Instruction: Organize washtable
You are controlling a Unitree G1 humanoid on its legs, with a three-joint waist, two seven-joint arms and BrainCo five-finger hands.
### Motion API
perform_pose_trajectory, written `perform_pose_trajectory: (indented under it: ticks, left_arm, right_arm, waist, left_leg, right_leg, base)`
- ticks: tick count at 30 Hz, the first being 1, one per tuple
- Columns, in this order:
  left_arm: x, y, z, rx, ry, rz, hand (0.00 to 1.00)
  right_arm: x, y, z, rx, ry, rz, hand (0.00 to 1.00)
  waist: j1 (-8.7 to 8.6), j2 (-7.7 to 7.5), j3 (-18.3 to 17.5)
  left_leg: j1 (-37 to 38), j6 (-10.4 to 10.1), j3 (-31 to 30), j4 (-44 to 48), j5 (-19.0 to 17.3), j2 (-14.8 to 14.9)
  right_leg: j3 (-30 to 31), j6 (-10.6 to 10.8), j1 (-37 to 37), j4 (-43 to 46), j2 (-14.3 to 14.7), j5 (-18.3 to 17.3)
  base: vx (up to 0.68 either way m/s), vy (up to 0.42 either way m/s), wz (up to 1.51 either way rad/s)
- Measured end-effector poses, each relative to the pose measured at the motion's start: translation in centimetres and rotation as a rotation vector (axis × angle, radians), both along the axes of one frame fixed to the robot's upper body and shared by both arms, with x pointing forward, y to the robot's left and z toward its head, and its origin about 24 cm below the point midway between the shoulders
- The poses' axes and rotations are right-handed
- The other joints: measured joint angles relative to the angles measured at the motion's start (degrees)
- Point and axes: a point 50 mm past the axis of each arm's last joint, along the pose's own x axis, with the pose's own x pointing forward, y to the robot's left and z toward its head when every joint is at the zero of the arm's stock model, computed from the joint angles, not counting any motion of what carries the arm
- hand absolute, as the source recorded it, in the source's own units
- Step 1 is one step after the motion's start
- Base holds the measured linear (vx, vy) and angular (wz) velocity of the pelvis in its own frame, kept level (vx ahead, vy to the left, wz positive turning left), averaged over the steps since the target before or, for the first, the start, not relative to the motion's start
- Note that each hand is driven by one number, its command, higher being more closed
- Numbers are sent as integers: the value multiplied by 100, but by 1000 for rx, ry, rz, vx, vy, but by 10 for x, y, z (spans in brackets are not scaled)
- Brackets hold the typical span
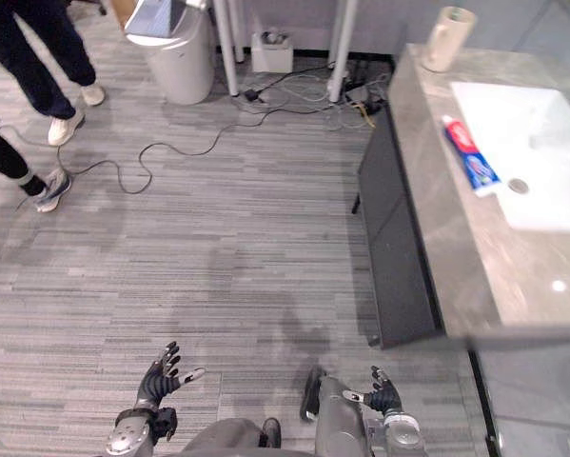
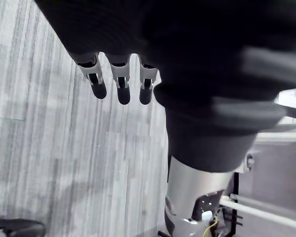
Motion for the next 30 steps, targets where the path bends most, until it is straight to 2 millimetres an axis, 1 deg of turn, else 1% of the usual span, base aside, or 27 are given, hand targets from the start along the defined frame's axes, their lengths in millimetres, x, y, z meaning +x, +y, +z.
perform_pose_trajectory:
  ticks: [1,2,3,4,5,6,7,8,9,11,12,13,14,15,16,17,18,20,21,22,23,25,26,27,28,29,30]
  left_arm:
    - [0,0,0,0,0,0,0]
    - [2,-7,-2,-26,3,5,0]
    - [2,-9,-2,-32,2,10,0]
    - [2,-10,-2,-40,0,14,0]
    - [6,-11,0,-42,-14,9,0]
    - [8,-12,2,-43,-26,7,0]
    - [11,-12,6,-43,-46,5,0]
    - [12,-12,9,-41,-68,3,0]
    - [13,-12,10,-41,-75,3,0]
    - [14,-12,12,-40,-86,3,0]
    - [12,-12,12,-41,-82,4,0]
    - [10,-13,10,-44,-76,7,0]
    - [6,-14,8,-52,-66,13,0]
    - [1,-15,2,-60,-33,30,0]
    - [0,-13,3,-55,-34,36,0]
    - [-1,-12,6,-54,-45,37,0]
    - [-2,-12,9,-52,-59,39,0]
    - [0,-15,10,-55,-67,26,0]
    - [0,-13,12,-45,-73,22,0]
    - [1,-11,13,-38,-78,16,0]
    - [2,-10,15,-28,-85,8,0]
    - [1,-8,13,-23,-77,9,0]
    - [-5,-2,7,-8,-40,16,0]
    - [-7,0,3,-3,-18,18,0]
    - [-12,5,-2,9,18,17,0]
    - [-11,6,-7,9,45,16,0]
    - [-9,6,-7,10,45,15,0]
  right_arm:
    - [-1,1,0,4,-2,-2,0]
    - [1,-2,5,-9,-28,-1,0]
    - [5,-3,9,-15,-49,6,0]
    - [12,2,15,-14,-90,33,0]
    - [14,9,16,8,-109,36,0]
    - [14,12,15,21,-111,31,0]
    - [13,18,15,44,-116,19,0]
    - [14,20,16,57,-131,12,0]
    - [15,21,17,61,-136,8,0]
    - [16,21,17,70,-144,-2,0]
    - [15,20,17,71,-142,-9,0]
    - [16,17,18,67,-146,-14,0]
    - [16,14,18,61,-147,-15,0]
    - [16,19,15,78,-130,-21,0]
    - [13,25,15,93,-133,-14,0]
    - [14,26,17,93,-142,-8,0]
    - [16,27,19,95,-156,6,0]
    - [21,29,25,94,-196,27,0]
    - [25,34,29,98,-219,46,0]
    - [26,37,29,100,-222,64,0]
    - [25,41,28,102,-216,80,0]
    - [23,43,26,107,-200,98,0]
    - [24,50,19,124,-163,133,0]
    - [25,51,17,125,-153,139,0]
    - [27,51,15,122,-141,142,0]
    - [27,45,13,107,-130,139,0]
    - [27,43,13,101,-125,140,0]
  waist:
    - [-65,2,-12]
    - [-112,206,0]
    - [-87,242,2]
    - [-53,226,15]
    - [-45,200,31]
    - [-33,144,64]
    - [-7,21,99]
    - [30,-59,116]
    - [72,-93,116]
    - [242,-105,114]
    - [311,-64,114]
    - [309,2,108]
    - [304,124,58]
    - [336,-42,121]
    - [343,-235,63]
    - [345,-251,51]
    - [379,-327,6]
    - [467,-355,-11]
    - [469,-349,-8]
    - [457,-332,-3]
    - [406,-339,-12]
    - [342,-334,-102]
    - [310,-391,-161]
    - [300,-415,-177]
    - [267,-467,-210]
    - [175,-358,-229]
    - [158,-364,-240]
  left_leg:
    - [67,-86,22,132,-46,6]
    - [-36,-350,326,1061,-85,206]
    - [-295,-656,554,1718,130,297]
    - [-885,-874,868,3208,860,497]
    - [-1276,-597,1189,4243,709,834]
    - [-1412,-466,1343,4540,625,973]
    - [-1665,-328,1508,4745,538,1111]
    - [-2034,-240,1592,4709,485,1167]
    - [-2271,-240,1585,4624,483,1214]
    - [-2923,-249,1468,4021,478,1224]
    - [-3281,-290,1188,3298,503,1160]
    - [-3438,-624,611,2114,728,1017]
    - [-3331,-864,159,1337,996,998]
    - [-3119,-804,356,1313,1603,886]
    - [-3021,-789,518,1487,1353,787]
    - [-3035,-632,577,1776,1217,813]
    - [-3022,-553,731,2165,913,879]
    - [-2725,-356,1195,2242,658,1018]
    - [-2385,-255,1500,2015,575,1105]
    - [-2112,-212,1694,1824,535,1149]
    - [-1785,-223,2054,1568,529,1219]
    - [-1439,-349,2560,1118,453,1291]
    - [-1164,-369,3070,829,468,1368]
    - [-1064,-371,3248,782,467,1410]
    - [-923,-395,3471,713,479,1449]
    - [-855,-461,3519,664,502,1580]
    - [-791,-504,3540,584,527,1635]
  right_leg:
    - [-40,-163,22,87,30,236]
    - [-72,-269,197,466,190,167]
    - [-15,-316,343,472,228,22]
    - [211,-281,723,301,342,-191]
    - [360,-253,1239,74,419,-313]
    - [456,-245,1522,-40,417,-353]
    - [675,-234,2040,-258,349,-413]
    - [882,-252,2464,-509,255,-449]
    - [971,-243,2603,-616,213,-465]
    - [1295,25,2892,-794,36,-629]
    - [1519,291,3017,-804,-85,-828]
    - [1739,587,3093,-683,-194,-1135]
    - [1879,790,3112,-564,-205,-1360]
    - [2181,966,3207,-352,-375,-1637]
    - [2367,909,3185,-251,-572,-1571]
    - [2438,972,3189,-211,-578,-1480]
    - [2641,988,3197,-123,-610,-1456]
    - [2782,1264,2965,296,-733,-1225]
    - [2745,1548,2584,966,-800,-1042]
    - [2576,1556,2301,1413,-848,-1067]
    - [2075,1541,1973,1796,-941,-1091]
    - [1128,1319,1682,1714,-1080,-1009]
    - [132,1074,1495,1263,-1176,-858]
    - [-238,1020,1497,967,-1155,-819]
    - [-734,782,1469,339,-1054,-623]
    - [-881,644,1522,72,-873,-357]
    - [-982,625,1499,27,-800,-240]
  base:
    - [580,-42,49]
    - [724,-26,18]
    - [870,24,-22]
    - [735,52,-54]
    - [742,48,-43]
    - [836,47,-32]
    - [777,92,-36]
    - [732,113,-47]
    - [563,165,-73]
    - [482,218,-83]
    - [517,335,-88]
    - [529,381,-91]
    - [520,426,-92]
    - [519,387,-81]
    - [492,350,-75]
    - [471,285,-82]
    - [424,261,-121]
    - [380,274,-155]
    - [248,244,-159]
    - [241,254,-180]
    - [140,136,-146]
    - [115,82,-134]
    - [120,3,-148]
    - [144,-48,-187]
    - [151,-118,-143]
    - [105,-97,-132]
    - [130,-113,-126]
